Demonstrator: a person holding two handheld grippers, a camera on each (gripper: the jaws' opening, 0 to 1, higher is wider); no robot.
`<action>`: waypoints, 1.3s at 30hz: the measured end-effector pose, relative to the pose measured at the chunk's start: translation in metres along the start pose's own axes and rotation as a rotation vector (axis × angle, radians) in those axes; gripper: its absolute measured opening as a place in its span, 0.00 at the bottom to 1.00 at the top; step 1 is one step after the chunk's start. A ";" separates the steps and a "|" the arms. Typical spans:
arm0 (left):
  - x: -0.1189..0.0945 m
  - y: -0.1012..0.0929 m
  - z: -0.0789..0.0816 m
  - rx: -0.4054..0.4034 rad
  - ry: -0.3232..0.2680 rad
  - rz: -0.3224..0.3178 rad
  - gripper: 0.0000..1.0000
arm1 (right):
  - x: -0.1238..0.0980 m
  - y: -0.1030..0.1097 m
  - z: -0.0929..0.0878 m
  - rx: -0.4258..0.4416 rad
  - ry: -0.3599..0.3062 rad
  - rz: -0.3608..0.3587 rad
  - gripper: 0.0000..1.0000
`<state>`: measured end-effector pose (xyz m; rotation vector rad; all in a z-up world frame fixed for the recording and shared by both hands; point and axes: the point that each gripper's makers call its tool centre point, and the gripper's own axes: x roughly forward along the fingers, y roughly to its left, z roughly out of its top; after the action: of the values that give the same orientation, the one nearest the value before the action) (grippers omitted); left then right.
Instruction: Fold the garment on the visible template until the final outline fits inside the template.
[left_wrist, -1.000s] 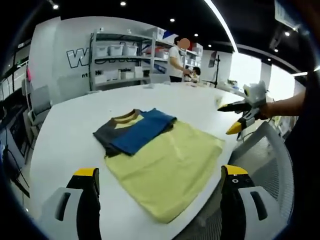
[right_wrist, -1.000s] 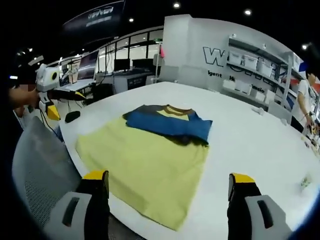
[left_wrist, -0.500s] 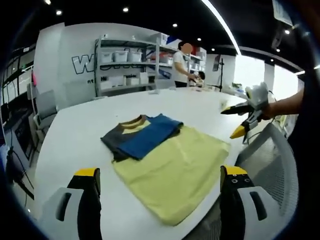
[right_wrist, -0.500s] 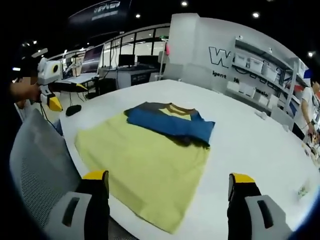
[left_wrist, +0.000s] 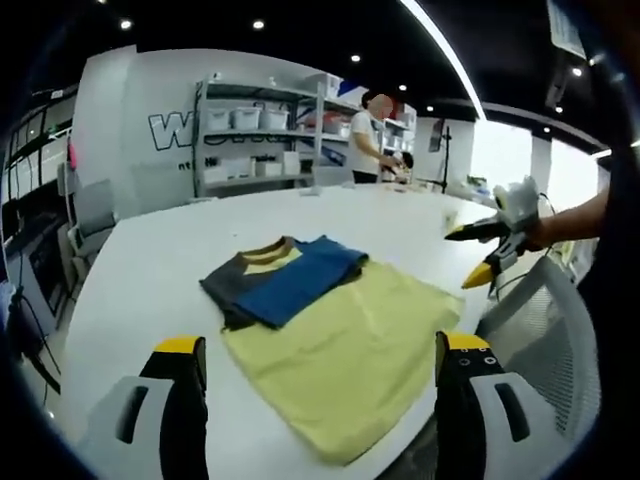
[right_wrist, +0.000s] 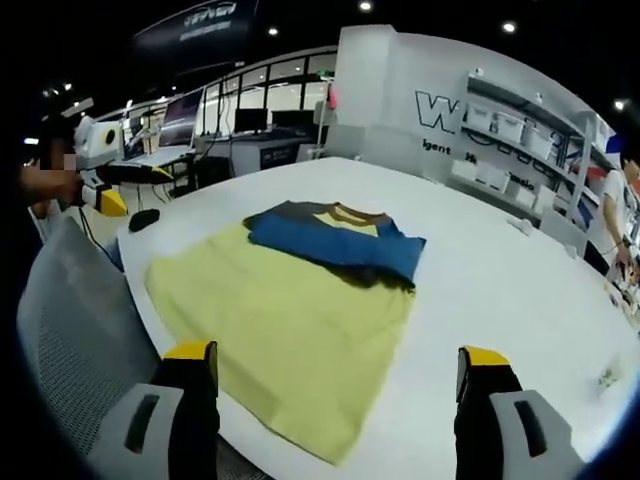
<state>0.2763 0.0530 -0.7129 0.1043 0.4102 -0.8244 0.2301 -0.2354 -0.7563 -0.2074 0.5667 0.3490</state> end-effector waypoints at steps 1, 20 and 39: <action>0.000 0.001 -0.002 0.002 0.008 0.004 0.92 | 0.000 -0.001 -0.001 0.001 0.000 -0.003 0.99; 0.007 -0.013 -0.074 -0.078 0.256 -0.058 0.73 | -0.001 -0.004 -0.037 0.036 0.082 -0.015 0.85; -0.003 -0.017 -0.111 -0.065 0.401 -0.080 0.47 | -0.014 -0.007 -0.068 0.074 0.143 -0.022 0.71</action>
<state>0.2269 0.0706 -0.8121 0.1945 0.8222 -0.8685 0.1888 -0.2646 -0.8041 -0.1682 0.7171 0.2932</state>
